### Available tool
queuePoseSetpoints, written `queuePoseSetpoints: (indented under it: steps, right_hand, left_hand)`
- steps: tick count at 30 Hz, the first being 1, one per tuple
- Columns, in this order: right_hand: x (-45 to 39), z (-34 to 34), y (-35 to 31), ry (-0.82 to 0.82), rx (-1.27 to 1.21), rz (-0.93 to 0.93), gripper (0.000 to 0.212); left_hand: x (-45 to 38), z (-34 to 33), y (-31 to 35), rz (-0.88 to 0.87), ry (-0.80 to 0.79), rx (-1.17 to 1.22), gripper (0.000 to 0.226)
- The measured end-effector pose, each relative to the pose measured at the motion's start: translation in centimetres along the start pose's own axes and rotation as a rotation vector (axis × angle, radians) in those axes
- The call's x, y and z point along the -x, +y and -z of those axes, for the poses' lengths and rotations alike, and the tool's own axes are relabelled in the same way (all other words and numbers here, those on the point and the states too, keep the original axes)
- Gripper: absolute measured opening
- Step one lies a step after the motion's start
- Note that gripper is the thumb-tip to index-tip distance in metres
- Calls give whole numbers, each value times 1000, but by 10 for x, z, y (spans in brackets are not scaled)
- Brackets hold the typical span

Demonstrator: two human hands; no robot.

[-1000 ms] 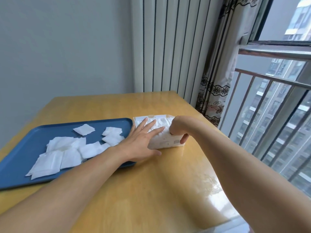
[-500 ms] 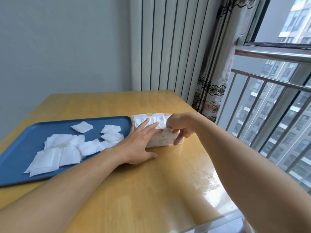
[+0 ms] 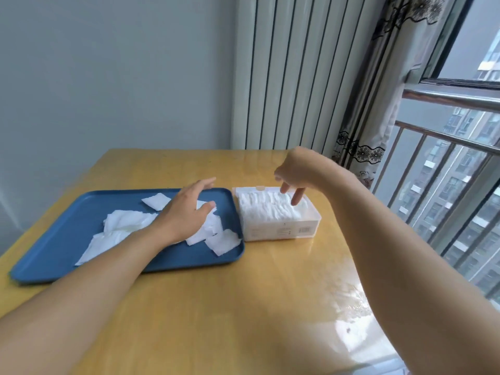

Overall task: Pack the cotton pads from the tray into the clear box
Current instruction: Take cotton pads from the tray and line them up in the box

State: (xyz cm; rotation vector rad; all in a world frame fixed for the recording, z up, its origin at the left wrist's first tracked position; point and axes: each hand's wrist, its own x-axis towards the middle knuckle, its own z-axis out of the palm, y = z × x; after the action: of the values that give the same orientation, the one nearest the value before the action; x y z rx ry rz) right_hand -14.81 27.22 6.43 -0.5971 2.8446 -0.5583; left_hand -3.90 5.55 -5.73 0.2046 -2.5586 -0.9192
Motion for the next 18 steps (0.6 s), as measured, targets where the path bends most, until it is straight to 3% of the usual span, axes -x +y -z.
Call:
queuePoseSetpoints:
  steps: [5,8,12,18]
  right_hand:
    - [-3,-70,-61,-47,-30,282,23]
    - [-8,-116,-72,-98,79,394,44]
    - [-21,-151,-73,-213,183,334,71]
    - [-32,-158,-91,-218,292,274,62]
  left_hand:
    - [19,30,-44,164,43,19,46]
    - [27,34,-61,207,75,113,51]
    - [33,31,-71,233,95,192,52]
    - [35,28,-77,232,63,180,52]
